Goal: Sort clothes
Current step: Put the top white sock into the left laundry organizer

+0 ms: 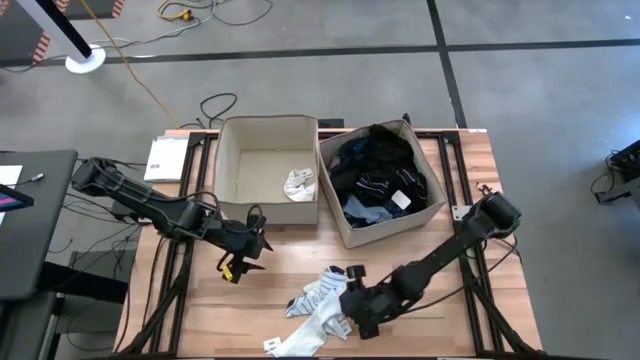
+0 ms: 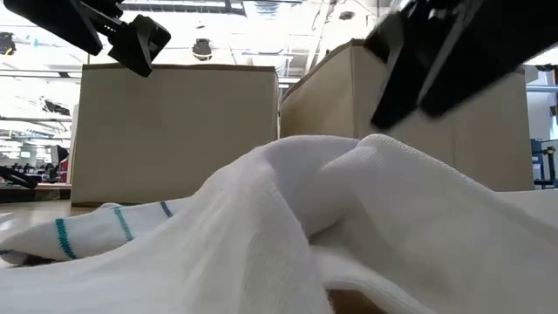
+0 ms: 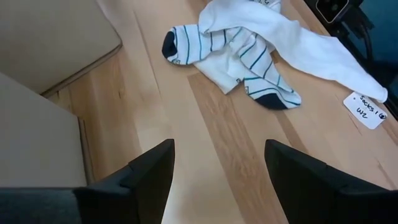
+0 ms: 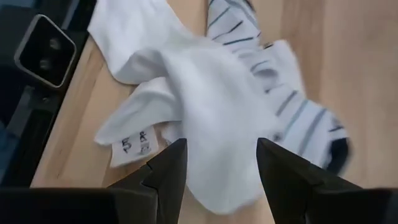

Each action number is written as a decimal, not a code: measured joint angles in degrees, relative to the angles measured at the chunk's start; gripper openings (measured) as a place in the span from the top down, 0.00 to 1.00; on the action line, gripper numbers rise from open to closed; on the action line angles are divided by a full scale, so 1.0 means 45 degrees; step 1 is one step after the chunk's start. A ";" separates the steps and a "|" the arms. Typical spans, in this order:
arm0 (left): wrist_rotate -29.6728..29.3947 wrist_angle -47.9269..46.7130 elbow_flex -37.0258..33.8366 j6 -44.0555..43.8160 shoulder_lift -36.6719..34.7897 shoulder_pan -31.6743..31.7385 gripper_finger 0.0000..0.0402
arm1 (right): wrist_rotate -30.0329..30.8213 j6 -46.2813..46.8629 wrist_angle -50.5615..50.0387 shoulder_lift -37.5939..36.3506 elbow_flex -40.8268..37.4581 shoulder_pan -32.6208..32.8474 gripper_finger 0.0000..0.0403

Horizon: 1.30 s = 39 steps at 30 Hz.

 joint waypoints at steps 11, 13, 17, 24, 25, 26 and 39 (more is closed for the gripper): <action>-0.0005 -0.0001 0.0000 -0.0625 0.0000 0.0000 0.39 | -0.0558 0.0299 0.1536 0.1528 0.0000 -0.0272 0.62; -0.0005 -0.0002 0.0000 -0.0673 0.0000 0.0000 0.39 | -0.0565 0.0120 0.1454 0.1464 0.0000 -0.0185 0.74; -0.0005 0.0018 0.0002 -0.0673 0.0000 0.0000 0.39 | -0.0577 -0.0350 0.1127 0.0848 -0.0005 0.0045 0.96; -0.0012 0.0921 0.0000 -0.0334 0.0005 0.0000 0.39 | 0.0415 -0.1137 0.0684 -0.1031 -0.0005 0.0589 0.99; -0.0010 0.1211 0.0000 -0.0222 0.0005 0.0000 0.39 | 0.0739 -0.1330 0.0735 -0.1276 -0.0005 0.0652 0.99; 0.0004 0.1520 0.0000 -0.0090 0.0005 0.0000 0.39 | 0.1080 -0.1524 0.0756 -0.1531 0.0000 0.0676 0.99; 0.2038 0.8481 0.0005 0.1299 0.2075 0.0035 0.39 | 0.4074 -0.3856 0.0854 -0.3066 0.0000 0.0056 1.00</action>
